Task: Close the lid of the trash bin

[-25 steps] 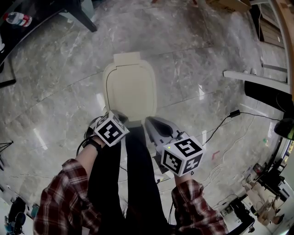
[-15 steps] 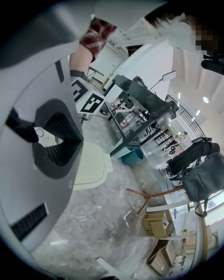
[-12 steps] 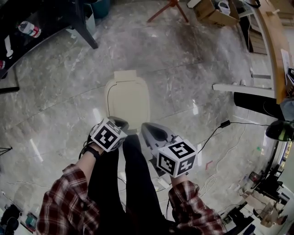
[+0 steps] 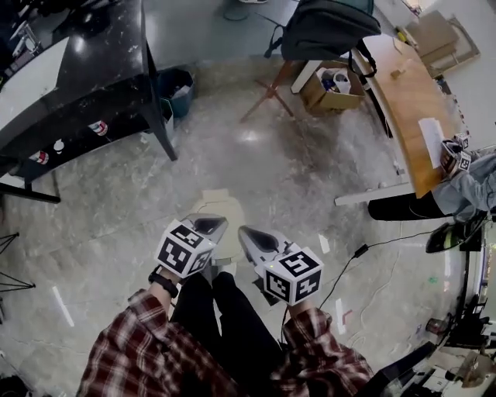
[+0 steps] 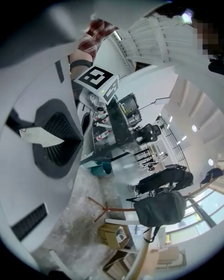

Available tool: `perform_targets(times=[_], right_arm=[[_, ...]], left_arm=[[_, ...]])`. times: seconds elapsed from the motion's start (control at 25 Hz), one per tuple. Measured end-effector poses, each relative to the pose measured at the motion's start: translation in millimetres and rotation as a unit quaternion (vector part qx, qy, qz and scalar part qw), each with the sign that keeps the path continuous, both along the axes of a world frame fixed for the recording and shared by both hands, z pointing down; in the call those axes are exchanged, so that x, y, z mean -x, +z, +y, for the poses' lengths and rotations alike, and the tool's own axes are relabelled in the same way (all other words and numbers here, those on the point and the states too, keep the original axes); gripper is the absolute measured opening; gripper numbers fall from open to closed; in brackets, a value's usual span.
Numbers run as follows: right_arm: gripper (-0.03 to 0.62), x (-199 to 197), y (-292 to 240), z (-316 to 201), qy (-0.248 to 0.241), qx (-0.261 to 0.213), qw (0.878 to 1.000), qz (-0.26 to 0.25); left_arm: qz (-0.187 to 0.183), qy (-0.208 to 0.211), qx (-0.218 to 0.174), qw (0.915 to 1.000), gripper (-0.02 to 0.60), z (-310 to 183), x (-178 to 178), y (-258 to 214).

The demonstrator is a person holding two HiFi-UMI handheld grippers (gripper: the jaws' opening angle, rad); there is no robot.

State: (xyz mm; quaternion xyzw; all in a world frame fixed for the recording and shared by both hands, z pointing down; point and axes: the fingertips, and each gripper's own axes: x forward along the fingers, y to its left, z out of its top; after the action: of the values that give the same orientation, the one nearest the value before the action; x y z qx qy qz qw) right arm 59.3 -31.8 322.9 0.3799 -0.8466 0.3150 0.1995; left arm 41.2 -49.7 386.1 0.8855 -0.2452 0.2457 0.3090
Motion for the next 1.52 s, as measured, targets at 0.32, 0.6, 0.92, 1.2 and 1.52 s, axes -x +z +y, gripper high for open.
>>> perform_targets(times=[0.32,0.6,0.92,1.2,1.52], right_arm=[[0.012,15,-158,4,-0.019,-0.129,0.991,-0.042],[0.012,42,-220,28,-0.021,-0.189,0.977,-0.098],[0.012,70,-250,51,-0.027,-0.228,0.970,-0.087],[0.012,80,-246,53,-0.007,-0.229,0.970,-0.085],[0.012,92,-239,54,0.013,-0.228,0.970,-0.081]], left_arm=[[0.076,-0.042,-0.120,0.9889,0.011,11,15,-176],[0.121,-0.076,-0.195,0.9703,0.011,36,47,-262],[0.151,-0.089,-0.219,0.9599,0.011,53,72,-297],[0.158,-0.080,-0.214,0.9608,0.011,56,83,-290],[0.164,-0.067,-0.217,0.9599,0.011,56,95,-290]])
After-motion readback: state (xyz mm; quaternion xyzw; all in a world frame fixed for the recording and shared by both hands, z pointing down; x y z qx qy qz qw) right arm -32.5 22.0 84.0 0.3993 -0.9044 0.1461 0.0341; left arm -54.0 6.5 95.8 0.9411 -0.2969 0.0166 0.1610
